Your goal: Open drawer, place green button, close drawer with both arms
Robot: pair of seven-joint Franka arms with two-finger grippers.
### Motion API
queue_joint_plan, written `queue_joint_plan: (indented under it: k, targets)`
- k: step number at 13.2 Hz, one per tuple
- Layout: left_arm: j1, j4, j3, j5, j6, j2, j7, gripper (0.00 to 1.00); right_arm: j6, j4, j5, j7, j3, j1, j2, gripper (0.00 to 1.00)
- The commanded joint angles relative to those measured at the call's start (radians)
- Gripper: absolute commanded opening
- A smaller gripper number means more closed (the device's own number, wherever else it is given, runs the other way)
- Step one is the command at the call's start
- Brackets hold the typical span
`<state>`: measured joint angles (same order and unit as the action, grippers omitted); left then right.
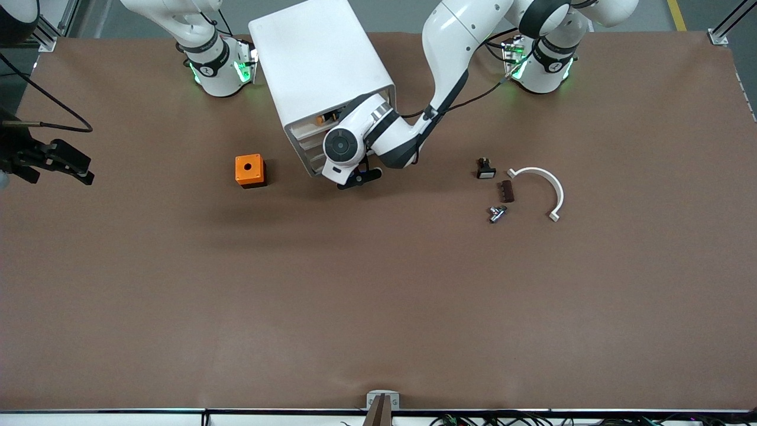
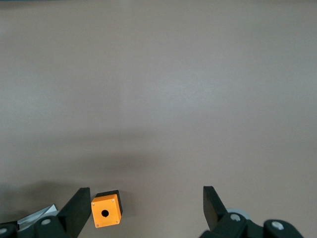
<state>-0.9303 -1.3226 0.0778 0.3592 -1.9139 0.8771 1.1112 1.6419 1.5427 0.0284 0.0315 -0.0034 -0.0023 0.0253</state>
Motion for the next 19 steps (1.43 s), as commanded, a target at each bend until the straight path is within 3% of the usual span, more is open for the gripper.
queue_joint_plan:
  k: [1, 3, 5, 8, 11, 13, 19]
  targets:
    - [0.007, -0.036, 0.005, 0.006, 0.01, -0.026, 0.003, 1.0, -0.011, 0.024, 0.002, -0.008, 0.025, -0.05, -0.038, 1.0]
    - [0.074, -0.032, -0.006, -0.005, 0.012, -0.043, -0.005, 1.0, -0.048, 0.024, -0.004, -0.016, 0.036, -0.08, -0.045, 1.0]
    - [0.207, -0.029, -0.007, -0.009, 0.015, -0.09, -0.007, 1.0, -0.074, 0.022, -0.002, -0.021, 0.034, -0.078, -0.045, 1.0]
    - [0.37, -0.023, -0.003, -0.182, 0.084, -0.177, -0.03, 1.0, -0.074, 0.011, -0.004, -0.018, 0.03, -0.074, -0.042, 1.0]
    - [0.47, -0.024, -0.004, -0.276, 0.104, -0.256, -0.095, 1.0, -0.065, 0.008, -0.005, -0.007, 0.033, -0.071, -0.041, 1.0]
    - [0.537, -0.023, -0.001, -0.276, 0.208, -0.323, -0.132, 1.0, -0.065, 0.008, -0.004, -0.01, 0.033, -0.07, -0.041, 1.0]
    - [0.743, -0.024, -0.006, -0.302, 0.318, -0.538, -0.345, 1.0, -0.07, 0.011, 0.002, -0.021, 0.034, -0.068, -0.044, 1.0]
